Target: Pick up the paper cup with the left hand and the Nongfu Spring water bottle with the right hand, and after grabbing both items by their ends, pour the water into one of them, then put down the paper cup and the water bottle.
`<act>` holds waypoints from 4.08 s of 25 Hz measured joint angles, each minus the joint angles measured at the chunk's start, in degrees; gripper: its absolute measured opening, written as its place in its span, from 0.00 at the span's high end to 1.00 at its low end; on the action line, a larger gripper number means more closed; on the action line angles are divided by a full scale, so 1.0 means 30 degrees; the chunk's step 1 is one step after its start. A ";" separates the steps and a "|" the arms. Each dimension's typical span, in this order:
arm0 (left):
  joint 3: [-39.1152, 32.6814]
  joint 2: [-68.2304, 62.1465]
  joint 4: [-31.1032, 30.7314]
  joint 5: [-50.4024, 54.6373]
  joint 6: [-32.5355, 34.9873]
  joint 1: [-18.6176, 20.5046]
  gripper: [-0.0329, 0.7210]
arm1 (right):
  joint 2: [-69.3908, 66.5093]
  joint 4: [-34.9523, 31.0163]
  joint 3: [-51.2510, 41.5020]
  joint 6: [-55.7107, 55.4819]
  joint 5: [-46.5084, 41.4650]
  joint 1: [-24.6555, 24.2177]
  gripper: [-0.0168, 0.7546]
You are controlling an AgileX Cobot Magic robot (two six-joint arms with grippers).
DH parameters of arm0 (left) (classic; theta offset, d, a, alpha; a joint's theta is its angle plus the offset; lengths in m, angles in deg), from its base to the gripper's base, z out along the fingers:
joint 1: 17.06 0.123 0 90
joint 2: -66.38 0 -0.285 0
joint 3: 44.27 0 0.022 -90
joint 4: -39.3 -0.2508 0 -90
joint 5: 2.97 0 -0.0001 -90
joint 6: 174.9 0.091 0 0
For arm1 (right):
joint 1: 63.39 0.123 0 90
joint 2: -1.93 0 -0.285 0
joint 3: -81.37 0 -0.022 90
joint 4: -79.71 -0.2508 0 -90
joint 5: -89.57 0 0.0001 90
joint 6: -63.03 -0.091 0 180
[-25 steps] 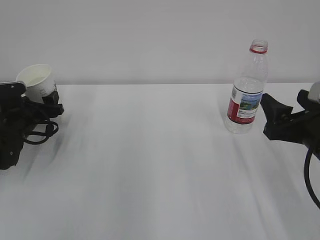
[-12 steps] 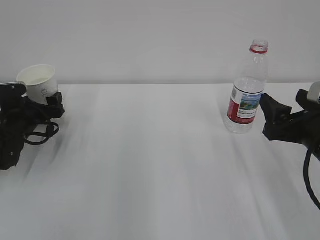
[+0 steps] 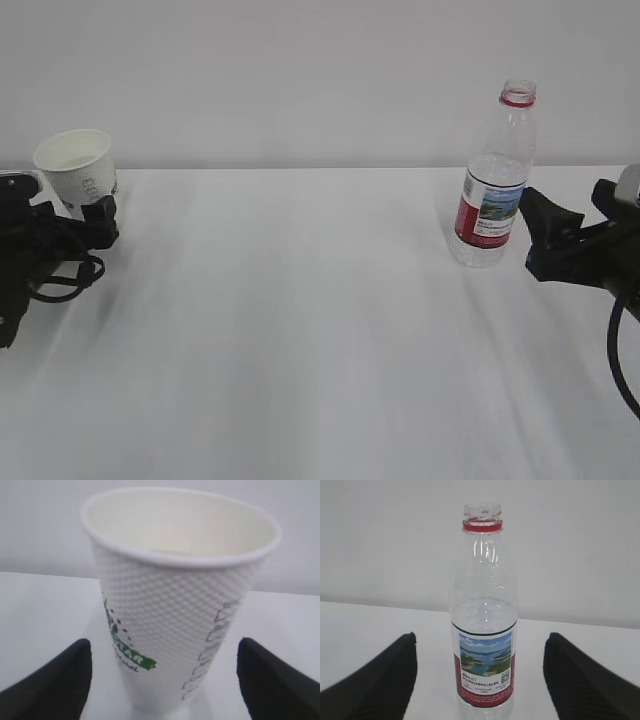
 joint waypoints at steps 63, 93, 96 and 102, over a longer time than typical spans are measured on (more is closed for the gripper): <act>-0.5668 2.8344 -0.3177 1.7148 0.0000 0.0000 0.18 | 1.7991 -0.1059 -0.0088 0.3371 -1.7736 0.0000 0.21; -0.5668 3.7335 -0.2741 3.2491 0.0000 0.0000 0.19 | 2.4161 0.3174 0.2022 0.0506 -3.0046 0.0000 0.21; -0.5668 3.8090 -0.2725 3.3680 0.0220 0.0000 0.19 | 2.4291 0.5546 0.2813 -0.1878 -3.2089 0.0000 0.21; -0.5668 3.8526 -0.2256 3.5969 0.0520 0.0000 0.19 | 2.4359 0.6184 0.3521 -0.3044 -3.4757 0.0000 0.21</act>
